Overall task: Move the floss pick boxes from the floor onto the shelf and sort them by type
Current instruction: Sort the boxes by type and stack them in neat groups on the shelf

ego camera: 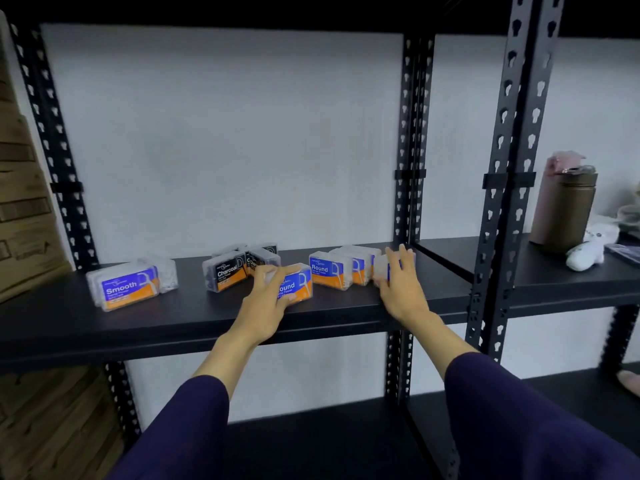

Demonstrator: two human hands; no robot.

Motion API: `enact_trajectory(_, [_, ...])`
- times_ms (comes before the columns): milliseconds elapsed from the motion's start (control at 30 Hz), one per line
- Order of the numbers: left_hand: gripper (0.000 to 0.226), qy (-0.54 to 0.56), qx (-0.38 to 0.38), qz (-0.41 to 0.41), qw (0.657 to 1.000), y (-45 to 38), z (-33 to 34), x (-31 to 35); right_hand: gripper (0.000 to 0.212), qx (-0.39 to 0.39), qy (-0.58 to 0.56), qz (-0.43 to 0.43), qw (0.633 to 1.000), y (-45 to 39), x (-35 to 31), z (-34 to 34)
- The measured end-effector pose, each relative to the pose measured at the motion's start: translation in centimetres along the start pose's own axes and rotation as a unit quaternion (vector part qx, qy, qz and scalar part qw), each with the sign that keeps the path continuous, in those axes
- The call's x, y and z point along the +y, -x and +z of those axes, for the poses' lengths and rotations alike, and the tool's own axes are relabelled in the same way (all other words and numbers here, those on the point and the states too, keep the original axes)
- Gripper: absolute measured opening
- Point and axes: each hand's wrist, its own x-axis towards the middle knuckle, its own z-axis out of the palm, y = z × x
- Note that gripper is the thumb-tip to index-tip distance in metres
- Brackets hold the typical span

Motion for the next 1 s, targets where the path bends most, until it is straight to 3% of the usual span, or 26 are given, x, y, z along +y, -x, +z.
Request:
enact_trajectory(100, [0.05,0.015,-0.02,0.009,1.0,-0.2,0.1,-0.2,0.063,0.009,0.017,-0.027,0.999,-0.7,-0.6,-0.3])
enact_trajectory(200, [0.065,0.047,-0.033,0.015,0.998,-0.3,0.1,-0.5,0.053,0.04,-0.002,-0.14,0.989,0.0,-3.4,0.6])
enact_trajectory(333, [0.102,0.121,-0.03,-0.026,0.992,-0.7,0.2,-1.2,0.047,-0.02,-0.039,-0.237,0.97,0.5,-8.0,2.0])
enact_trajectory(433, [0.105,0.119,-0.027,-0.058,0.991,-0.8,0.3,-1.2,0.045,-0.087,0.01,-0.263,0.961,-0.2,-8.9,2.7])
enact_trajectory(500, [0.103,0.11,-0.034,-0.068,0.991,-0.8,0.4,-0.8,0.042,-0.091,0.039,-0.272,0.957,-0.6,-8.4,2.6])
enact_trajectory(667, [0.075,-0.012,-0.049,-0.068,0.996,-0.8,0.9,-0.5,0.038,-0.028,0.073,-0.25,0.965,0.3,-5.5,0.7])
enact_trajectory(800, [0.048,-0.095,-0.061,-0.043,0.993,-0.3,1.0,0.3,0.036,0.047,0.116,-0.167,0.978,1.1,-2.3,-0.6])
enact_trajectory(900, [0.052,-0.165,-0.078,-0.041,0.982,-0.2,1.6,0.5,0.055,0.087,0.189,-0.121,0.971,1.1,-2.5,-0.6])
enact_trajectory(1000, [0.058,-0.224,-0.08,-0.041,0.971,-0.3,2.4,0.6,0.072,0.022,0.205,-0.048,0.977,0.6,-3.5,0.0])
